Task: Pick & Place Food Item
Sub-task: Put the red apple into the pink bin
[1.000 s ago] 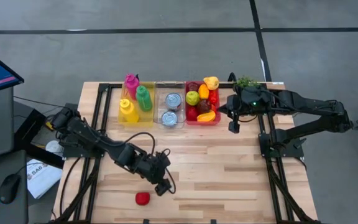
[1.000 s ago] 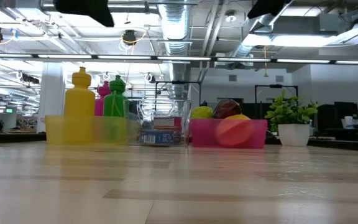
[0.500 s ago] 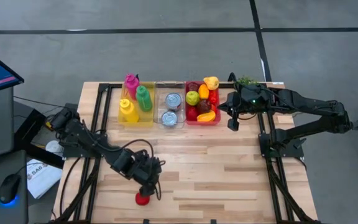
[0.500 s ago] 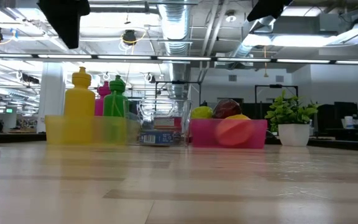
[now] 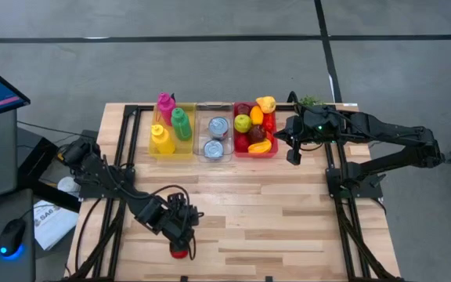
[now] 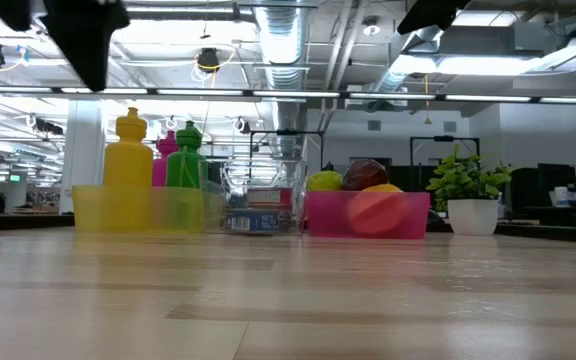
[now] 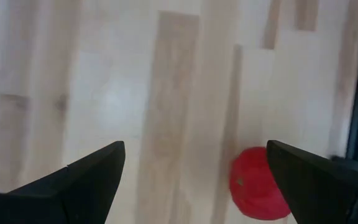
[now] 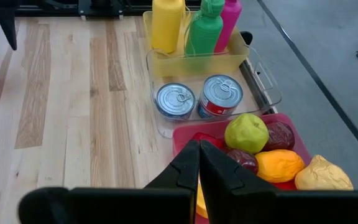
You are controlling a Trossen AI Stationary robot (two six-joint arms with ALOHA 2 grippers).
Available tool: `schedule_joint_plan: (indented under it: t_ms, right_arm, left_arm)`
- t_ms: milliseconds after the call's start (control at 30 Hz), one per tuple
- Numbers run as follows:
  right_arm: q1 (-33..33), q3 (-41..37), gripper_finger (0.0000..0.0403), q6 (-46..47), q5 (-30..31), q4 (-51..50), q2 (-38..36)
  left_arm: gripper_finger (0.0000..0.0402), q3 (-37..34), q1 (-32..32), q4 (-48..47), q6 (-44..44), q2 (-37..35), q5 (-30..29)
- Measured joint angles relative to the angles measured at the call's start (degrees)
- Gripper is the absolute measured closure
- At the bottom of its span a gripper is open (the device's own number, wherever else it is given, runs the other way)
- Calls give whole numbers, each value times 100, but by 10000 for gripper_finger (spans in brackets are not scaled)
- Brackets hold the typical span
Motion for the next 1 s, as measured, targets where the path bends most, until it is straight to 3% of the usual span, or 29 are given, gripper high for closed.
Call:
schedule_joint_plan:
  t_ms: [233,500,767,1000]
  right_arm:
    - [4,0,395,63,0,3,0]
    - [4,0,395,345,0,3,0]
    - [4,0,395,362,2,5,0]
    - [0,0,395,378,2,5,0]
  left_arm:
    - [23,-466,-7,945,22,-2,615]
    - [23,-906,-108,1594,4,-7,700]
    - [23,-1193,-397,1762,0,-7,1147]
    - [23,-1476,-584,2585,0,-7,1228]
